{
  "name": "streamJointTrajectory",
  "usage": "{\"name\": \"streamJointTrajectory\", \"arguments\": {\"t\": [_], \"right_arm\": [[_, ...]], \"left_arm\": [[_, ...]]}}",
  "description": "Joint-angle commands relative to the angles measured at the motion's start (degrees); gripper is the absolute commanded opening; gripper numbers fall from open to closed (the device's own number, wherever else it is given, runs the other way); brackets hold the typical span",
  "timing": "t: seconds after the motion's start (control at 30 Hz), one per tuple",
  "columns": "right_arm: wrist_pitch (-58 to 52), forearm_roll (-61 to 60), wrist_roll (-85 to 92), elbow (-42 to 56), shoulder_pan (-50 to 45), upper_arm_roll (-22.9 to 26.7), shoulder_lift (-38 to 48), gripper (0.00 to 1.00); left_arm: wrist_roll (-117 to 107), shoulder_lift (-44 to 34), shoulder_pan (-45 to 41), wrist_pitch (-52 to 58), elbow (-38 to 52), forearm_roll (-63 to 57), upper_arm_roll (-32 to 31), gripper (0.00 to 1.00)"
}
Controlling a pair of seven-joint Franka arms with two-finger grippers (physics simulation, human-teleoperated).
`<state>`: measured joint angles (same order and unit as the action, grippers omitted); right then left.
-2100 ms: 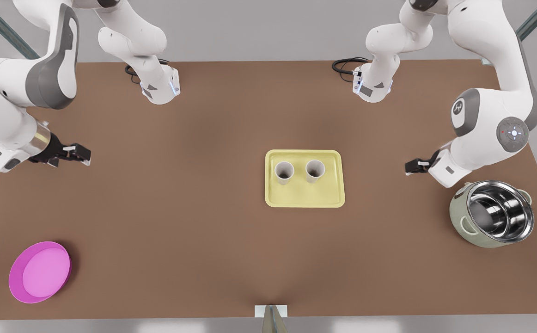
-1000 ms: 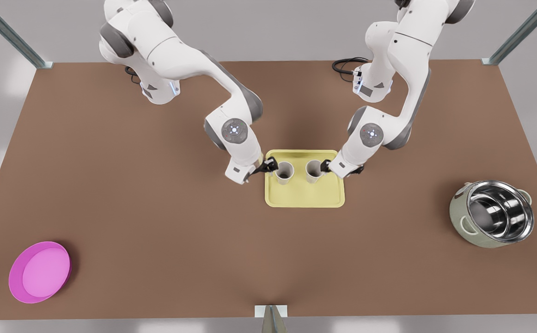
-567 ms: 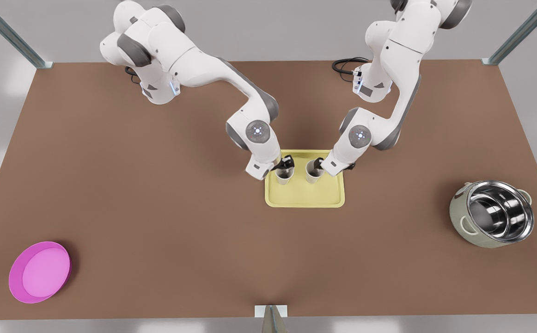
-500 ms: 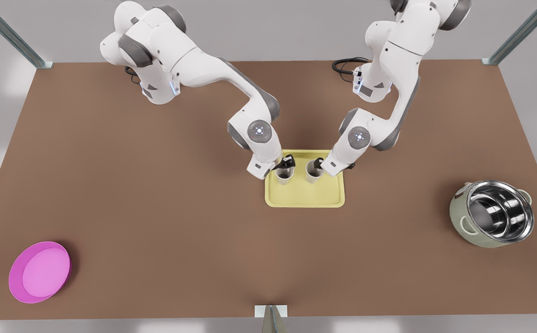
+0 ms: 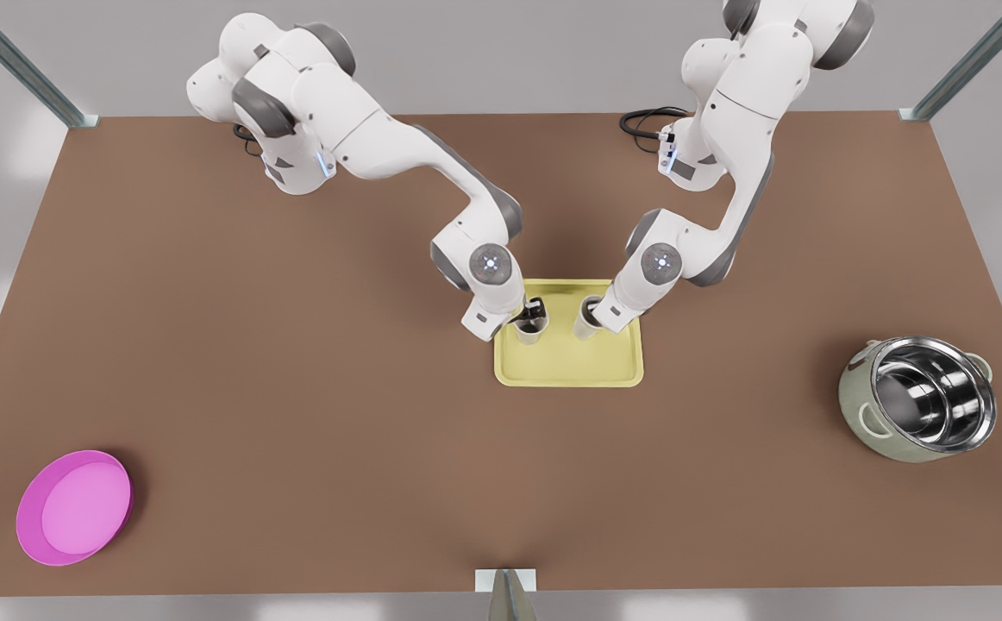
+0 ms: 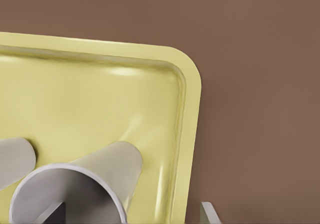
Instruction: Use the left arm to pick up the white IKEA cup from the tray and place it on the middle-left position; use the right arm to pick up the white IKEA cup from the tray and place it on the middle-right position
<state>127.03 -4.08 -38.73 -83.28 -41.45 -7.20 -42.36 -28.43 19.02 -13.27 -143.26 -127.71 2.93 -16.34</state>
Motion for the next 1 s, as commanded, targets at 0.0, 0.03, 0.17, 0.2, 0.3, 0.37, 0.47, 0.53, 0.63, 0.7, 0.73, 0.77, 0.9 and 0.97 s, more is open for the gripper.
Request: {"name": "streamJointTrajectory", "arguments": {"t": [0.0,0.03,0.17,0.2,0.3,0.37,0.47,0.53,0.63,0.7,0.73,0.77,0.9,0.97], "right_arm": [[0.1,0.0,-2.3,0.0,0.0,0.0,-0.2,1.0],[0.1,0.0,-2.2,0.0,0.0,0.0,-0.4,1.0],[0.1,0.1,-2.3,0.1,0.0,0.0,-1.7,0.89],[0.1,0.1,-2.3,0.2,0.0,0.0,-2.4,0.85],[0.2,0.1,-2.4,0.6,-0.7,0.1,-3.3,0.72],[0.2,0.0,-2.4,0.7,-0.7,0.1,-3.3,0.63],[0.2,0.0,-2.5,0.8,-0.7,0.2,-3.3,0.54],[0.2,0.0,-2.5,0.9,-0.5,0.3,-3.2,0.4],[0.2,0.0,-2.5,1.0,-0.4,0.3,-2.9,0.3],[0.2,-0.3,-2.6,1.0,-0.4,0.4,-2.7,0.26],[0.1,-2.2,-2.5,1.0,-0.2,0.6,-2.3,0.24],[0.1,-2.3,-2.5,1.0,0.4,0.6,-1.9,0.21],[0.0,-2.5,-4.2,0.8,2.7,0.7,2.4,0.19],[-0.4,-1.6,-3.0,0.8,7.9,0.6,4.3,0.2]], "left_arm": [[-2.0,-0.1,0.0,-0.4,0.1,0.1,0.0,0.26],[-2.0,-0.1,0.0,-0.2,0.3,0.1,0.0,0.24],[-1.9,-1.8,0.1,1.3,0.6,0.1,0.1,0.23],[-1.8,-2.2,0.4,1.5,0.9,0.1,0.2,0.23],[2.8,-3.1,4.5,8.8,5.1,-0.1,0.7,0.21],[5.8,-3.1,6.9,8.8,5.2,-0.7,1.3,0.2],[14.6,-3.6,6.9,9.0,5.1,-0.7,7.0,0.19],[25.1,-3.6,6.9,9.3,5.2,-0.1,13.7,0.18],[31.5,-2.7,8.6,7.6,5.3,0.1,17.5,0.18],[32.8,-1.2,9.8,3.0,5.2,0.1,17.5,0.18],[33.2,-1.0,9.8,1.8,5.2,2.0,17.5,0.18],[33.2,-0.8,9.8,0.8,5.2,2.1,17.5,0.17],[33.2,1.3,9.9,-3.0,4.9,2.2,17.5,0.16],[33.2,1.3,10.1,-3.0,5.0,2.2,17.5,0.16]]}}
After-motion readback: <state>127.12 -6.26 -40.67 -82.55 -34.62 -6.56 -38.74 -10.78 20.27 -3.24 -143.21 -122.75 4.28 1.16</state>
